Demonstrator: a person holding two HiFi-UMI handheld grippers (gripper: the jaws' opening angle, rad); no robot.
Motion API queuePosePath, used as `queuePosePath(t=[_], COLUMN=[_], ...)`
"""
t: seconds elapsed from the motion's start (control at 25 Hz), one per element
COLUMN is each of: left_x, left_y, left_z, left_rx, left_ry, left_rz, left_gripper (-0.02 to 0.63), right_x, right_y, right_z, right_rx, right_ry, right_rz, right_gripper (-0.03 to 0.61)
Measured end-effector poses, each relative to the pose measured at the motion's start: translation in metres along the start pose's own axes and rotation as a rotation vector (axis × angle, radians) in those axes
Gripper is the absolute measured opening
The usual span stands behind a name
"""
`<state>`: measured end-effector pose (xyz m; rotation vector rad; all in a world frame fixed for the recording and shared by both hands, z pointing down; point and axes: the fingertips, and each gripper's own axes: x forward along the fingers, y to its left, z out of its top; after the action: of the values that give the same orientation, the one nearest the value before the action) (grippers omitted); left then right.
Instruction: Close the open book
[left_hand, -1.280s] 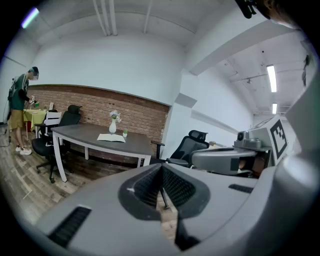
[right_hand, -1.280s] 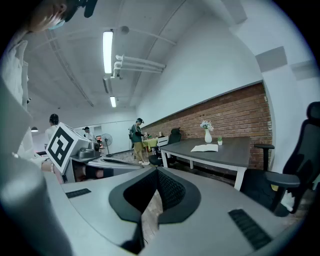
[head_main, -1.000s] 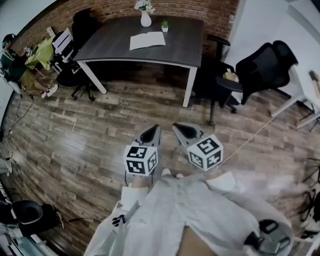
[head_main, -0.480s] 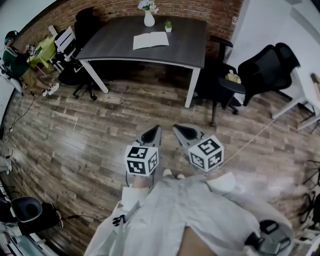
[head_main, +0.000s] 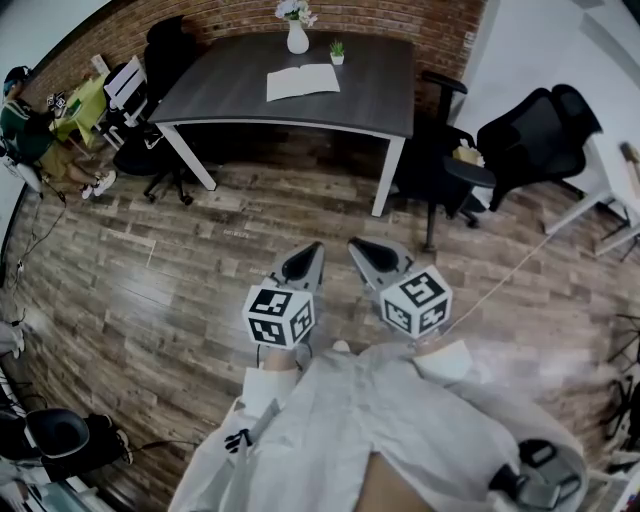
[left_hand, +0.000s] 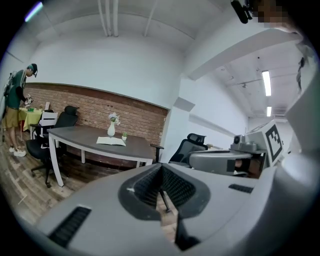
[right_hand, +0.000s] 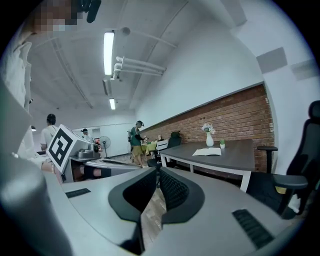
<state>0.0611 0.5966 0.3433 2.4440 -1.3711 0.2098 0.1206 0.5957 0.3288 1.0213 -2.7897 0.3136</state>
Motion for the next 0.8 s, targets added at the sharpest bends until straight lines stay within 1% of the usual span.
queuePosePath(t=[0.12, 0.28, 0.4, 0.52, 0.56, 0.6, 0.64, 0.8], left_x=[-0.001, 0.001, 0.006, 0.013, 0.016, 0.019, 0.022, 0.039], left_y=[0.013, 0.019, 0.025, 0.033, 0.036, 0.038, 0.041, 0.057], left_z=[-0.007, -0.02, -0.025, -0.027, -0.027, -0.027, -0.027, -0.027], left_rx=[0.005, -0.01, -0.018, -0.013, -0.012, -0.011, -0.012, -0.02], left_ry=[0.011, 0.037, 0.05, 0.067, 0.075, 0.084, 0.092, 0.112], left_rz=[0.023, 0.02, 0.024, 0.026, 0.02, 0.014, 0.011, 0.028], left_gripper=[0.005, 0.006, 0.006, 0.009, 0.02, 0.048, 0.069, 0.086], right_x=[0.009, 0.014, 0.019, 0.026, 0.028, 0.031, 0.035, 0.058], right_y=[0.006, 0.011, 0.005, -0.004, -0.007, -0.01, -0.013, -0.034], right_z=[-0.005, -0.02, -0.026, -0.026, -0.026, -0.026, -0.026, -0.025], right_rx=[-0.008, -0.006, -0.003, 0.003, 0.007, 0.009, 0.01, 0.007], right_ry=[0.016, 0.06, 0.086, 0.09, 0.092, 0.095, 0.097, 0.111], right_rz=[-0.006, -0.018, -0.031, -0.046, -0.05, -0.052, -0.052, -0.043], right_gripper=[0.006, 0.006, 0.008, 0.017, 0.034, 0.054, 0.06, 0.067])
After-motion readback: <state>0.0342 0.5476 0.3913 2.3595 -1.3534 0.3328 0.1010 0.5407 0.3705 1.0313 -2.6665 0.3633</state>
